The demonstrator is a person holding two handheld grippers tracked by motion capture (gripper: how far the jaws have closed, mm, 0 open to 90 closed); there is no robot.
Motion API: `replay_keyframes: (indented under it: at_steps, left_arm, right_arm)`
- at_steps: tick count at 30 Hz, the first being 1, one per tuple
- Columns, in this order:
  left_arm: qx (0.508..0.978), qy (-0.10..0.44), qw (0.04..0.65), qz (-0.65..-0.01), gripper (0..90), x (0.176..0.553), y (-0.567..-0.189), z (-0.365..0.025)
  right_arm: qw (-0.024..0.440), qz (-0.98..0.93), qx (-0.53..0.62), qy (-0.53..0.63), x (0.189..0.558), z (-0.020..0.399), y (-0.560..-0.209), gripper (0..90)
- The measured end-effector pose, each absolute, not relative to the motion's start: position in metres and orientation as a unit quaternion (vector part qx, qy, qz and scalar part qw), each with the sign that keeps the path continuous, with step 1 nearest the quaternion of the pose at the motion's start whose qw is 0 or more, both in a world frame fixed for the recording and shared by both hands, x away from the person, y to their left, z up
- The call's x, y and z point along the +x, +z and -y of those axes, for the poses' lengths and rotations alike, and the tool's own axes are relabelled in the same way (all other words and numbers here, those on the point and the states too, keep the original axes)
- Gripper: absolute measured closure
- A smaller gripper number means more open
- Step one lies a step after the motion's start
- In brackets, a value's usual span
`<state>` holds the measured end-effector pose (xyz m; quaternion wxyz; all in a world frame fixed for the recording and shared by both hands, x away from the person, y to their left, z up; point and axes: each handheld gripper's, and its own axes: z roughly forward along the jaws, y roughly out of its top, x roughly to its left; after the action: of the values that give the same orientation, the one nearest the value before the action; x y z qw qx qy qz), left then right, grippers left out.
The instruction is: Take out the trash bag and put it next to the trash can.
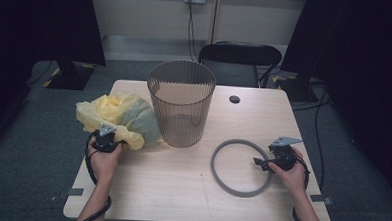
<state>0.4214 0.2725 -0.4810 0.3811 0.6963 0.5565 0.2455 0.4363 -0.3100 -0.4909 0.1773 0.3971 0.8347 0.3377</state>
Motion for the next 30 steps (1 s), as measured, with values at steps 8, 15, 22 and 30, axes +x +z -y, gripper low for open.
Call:
replay_keyframes:
  at_steps: [8, 15, 22, 30]
  left_arm:
    - [0.689, 0.229, 0.413, -0.55, 71.4, 0.415, -0.487, -0.274]
    - [0.717, 0.236, 0.421, -0.504, 41.5, 0.394, -0.493, -0.271]
    - [0.729, 0.235, 0.426, -0.481, 31.9, 0.371, -0.494, -0.264]
    - [0.719, 0.252, 0.41, -0.501, 29.5, 0.351, -0.493, -0.26]
  right_arm:
    - [0.17, -0.828, 0.41, 0.344, 0.435, 0.312, -0.497, 14.0]
    - [0.174, -0.823, 0.412, 0.35, 0.432, 0.314, -0.498, 13.7]
    - [0.181, -0.816, 0.418, 0.356, 0.43, 0.313, -0.5, 13.6]
    - [0.18, -0.815, 0.419, 0.356, 0.43, 0.313, -0.5, 13.4]
